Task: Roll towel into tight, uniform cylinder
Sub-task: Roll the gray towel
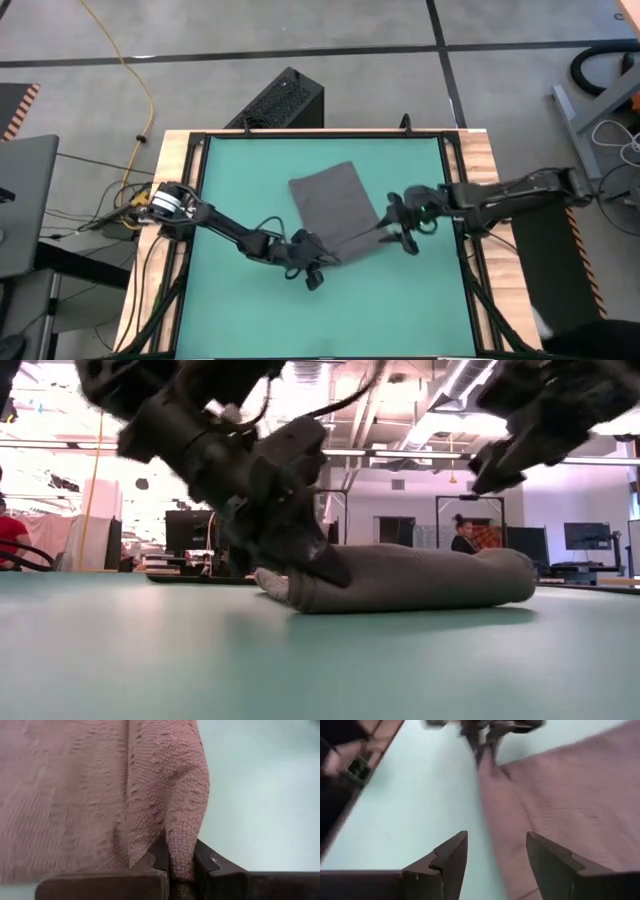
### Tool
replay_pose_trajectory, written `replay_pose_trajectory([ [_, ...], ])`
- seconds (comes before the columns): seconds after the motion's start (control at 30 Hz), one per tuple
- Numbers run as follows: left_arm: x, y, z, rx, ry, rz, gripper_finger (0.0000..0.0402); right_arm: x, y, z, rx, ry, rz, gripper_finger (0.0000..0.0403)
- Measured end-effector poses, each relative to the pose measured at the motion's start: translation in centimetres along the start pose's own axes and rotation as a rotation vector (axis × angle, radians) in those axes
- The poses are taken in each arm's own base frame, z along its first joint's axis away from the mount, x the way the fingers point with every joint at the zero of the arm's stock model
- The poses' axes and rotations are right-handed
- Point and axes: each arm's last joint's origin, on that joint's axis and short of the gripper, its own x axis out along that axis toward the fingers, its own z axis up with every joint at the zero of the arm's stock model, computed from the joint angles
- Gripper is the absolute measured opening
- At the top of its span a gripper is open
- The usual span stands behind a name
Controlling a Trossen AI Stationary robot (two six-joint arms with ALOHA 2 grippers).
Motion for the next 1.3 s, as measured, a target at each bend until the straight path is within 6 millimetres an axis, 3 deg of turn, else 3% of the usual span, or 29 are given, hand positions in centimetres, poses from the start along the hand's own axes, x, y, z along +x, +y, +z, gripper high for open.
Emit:
replay_pose_trajectory([
  [0.2,-1.0,2.8,-1.9,-0.186,-0.037,-0.062,0.0013,1.7,3.5,-0.7,-0.245,0.033,-0.129,0.0225],
  [0.37,-1.2,3.4,-2.6,-0.205,-0.020,-0.047,0.0013,4.2,3.5,-1.5,-0.318,0.093,-0.257,0.0225],
  [0.73,-1.0,4.2,-1.9,-0.261,0.014,-0.090,0.0019,7.3,0.6,-2.7,-0.238,0.221,-0.292,0.0213],
  [0.83,-1.0,4.3,-1.7,-0.267,0.027,-0.116,0.0040,7.9,-0.4,-3.0,-0.187,0.242,-0.283,0.0179],
  [1.1,-1.9,4.6,-0.8,-0.254,0.102,-0.155,0.0104,8.5,-3.3,-3.5,-0.031,0.273,-0.234,0.0025],
  [1.3,-4.6,4.3,0.8,-0.213,0.093,-0.072,0.0109,8.1,-5.9,-3.6,0.125,0.256,-0.112,0.0038],
])
